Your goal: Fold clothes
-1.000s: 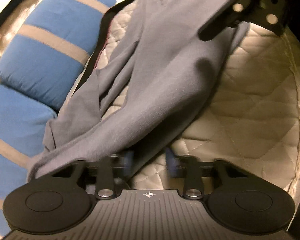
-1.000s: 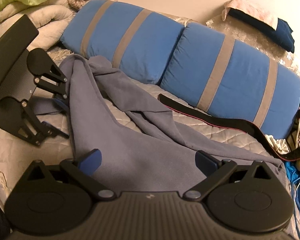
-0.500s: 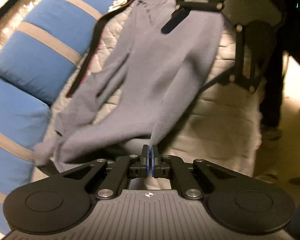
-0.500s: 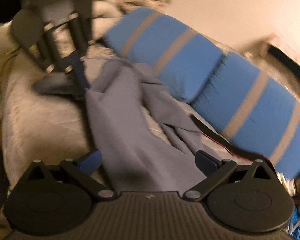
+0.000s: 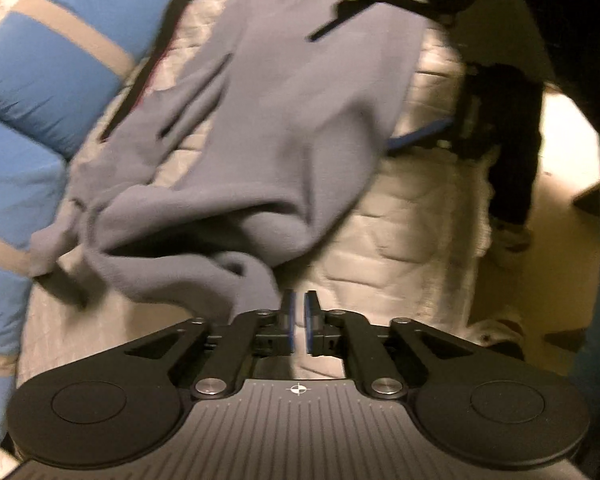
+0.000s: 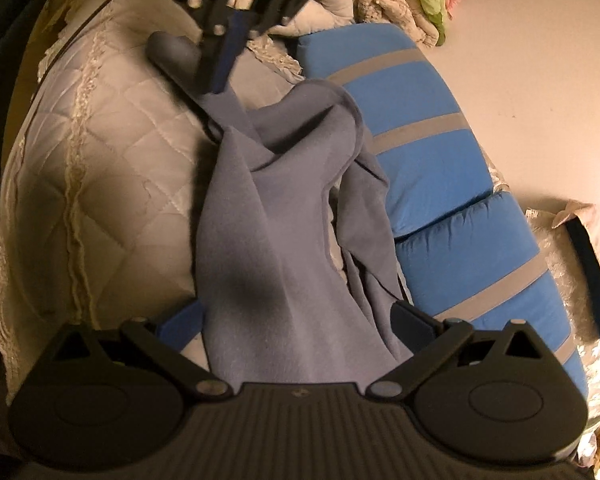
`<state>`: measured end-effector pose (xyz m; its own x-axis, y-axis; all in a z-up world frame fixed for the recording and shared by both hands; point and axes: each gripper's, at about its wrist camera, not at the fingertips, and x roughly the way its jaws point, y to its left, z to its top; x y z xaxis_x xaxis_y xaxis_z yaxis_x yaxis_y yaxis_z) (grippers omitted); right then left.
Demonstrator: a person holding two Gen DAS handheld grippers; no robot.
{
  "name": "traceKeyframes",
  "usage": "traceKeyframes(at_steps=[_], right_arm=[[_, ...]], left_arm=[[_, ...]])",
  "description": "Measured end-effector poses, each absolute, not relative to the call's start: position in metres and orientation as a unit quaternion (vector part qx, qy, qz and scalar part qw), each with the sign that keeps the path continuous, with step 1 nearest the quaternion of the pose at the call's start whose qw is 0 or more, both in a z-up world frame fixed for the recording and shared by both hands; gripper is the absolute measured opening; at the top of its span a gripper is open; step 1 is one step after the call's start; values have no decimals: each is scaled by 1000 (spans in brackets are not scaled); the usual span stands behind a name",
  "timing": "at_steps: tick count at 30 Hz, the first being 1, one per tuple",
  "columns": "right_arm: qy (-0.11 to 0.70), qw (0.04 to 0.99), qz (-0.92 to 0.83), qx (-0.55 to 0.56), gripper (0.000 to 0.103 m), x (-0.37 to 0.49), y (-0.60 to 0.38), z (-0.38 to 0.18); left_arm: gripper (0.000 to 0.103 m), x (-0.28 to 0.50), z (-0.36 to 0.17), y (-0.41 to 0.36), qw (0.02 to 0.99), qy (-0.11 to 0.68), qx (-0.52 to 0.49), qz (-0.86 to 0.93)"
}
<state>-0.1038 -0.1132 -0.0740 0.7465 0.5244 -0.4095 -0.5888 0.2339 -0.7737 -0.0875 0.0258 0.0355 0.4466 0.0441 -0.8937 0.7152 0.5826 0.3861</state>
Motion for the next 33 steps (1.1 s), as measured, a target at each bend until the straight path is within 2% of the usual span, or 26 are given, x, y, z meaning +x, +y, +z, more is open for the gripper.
traceKeyframes(at_steps=[1, 3, 9, 13, 18, 20, 23, 27, 29, 32, 33], right_arm=[[30, 784, 354, -509, 103, -104, -112, -74], [27, 781, 356, -512, 103, -104, -111, -72], [28, 783, 363, -504, 103, -106, -109, -64], [29, 786, 365, -498, 103, -106, -109, -61], [33, 788, 364, -496, 103, -105, -106, -59], [34, 789, 363, -495, 103, -103, -103, -59], [36, 788, 359, -499, 103, -102, -100, -60], [39, 789, 362, -495, 103, -101, -99, -60], [39, 789, 363, -494, 103, -100, -97, -60], [40, 793, 364, -486, 103, -100, -96, -59], [41, 793, 366, -485, 103, -100, -97, -58]], left_arm=[[40, -86, 35, 26, 751, 479, 401, -213], [45, -88, 35, 28, 755, 474, 408, -197], [45, -99, 46, 45, 800, 439, 383, -143], [45, -99, 69, 84, 869, 405, 275, -65], [45, -89, 84, 154, 920, 386, 66, 20], [45, -85, 76, 173, 915, 402, 24, 32], [45, -78, 56, 185, 900, 433, 17, 31], [44, -72, 39, 183, 880, 473, 49, 5], [40, -73, 35, 183, 874, 484, 49, -7], [27, -77, 32, 181, 869, 491, 55, -21], [18, -79, 32, 179, 869, 491, 59, -26]])
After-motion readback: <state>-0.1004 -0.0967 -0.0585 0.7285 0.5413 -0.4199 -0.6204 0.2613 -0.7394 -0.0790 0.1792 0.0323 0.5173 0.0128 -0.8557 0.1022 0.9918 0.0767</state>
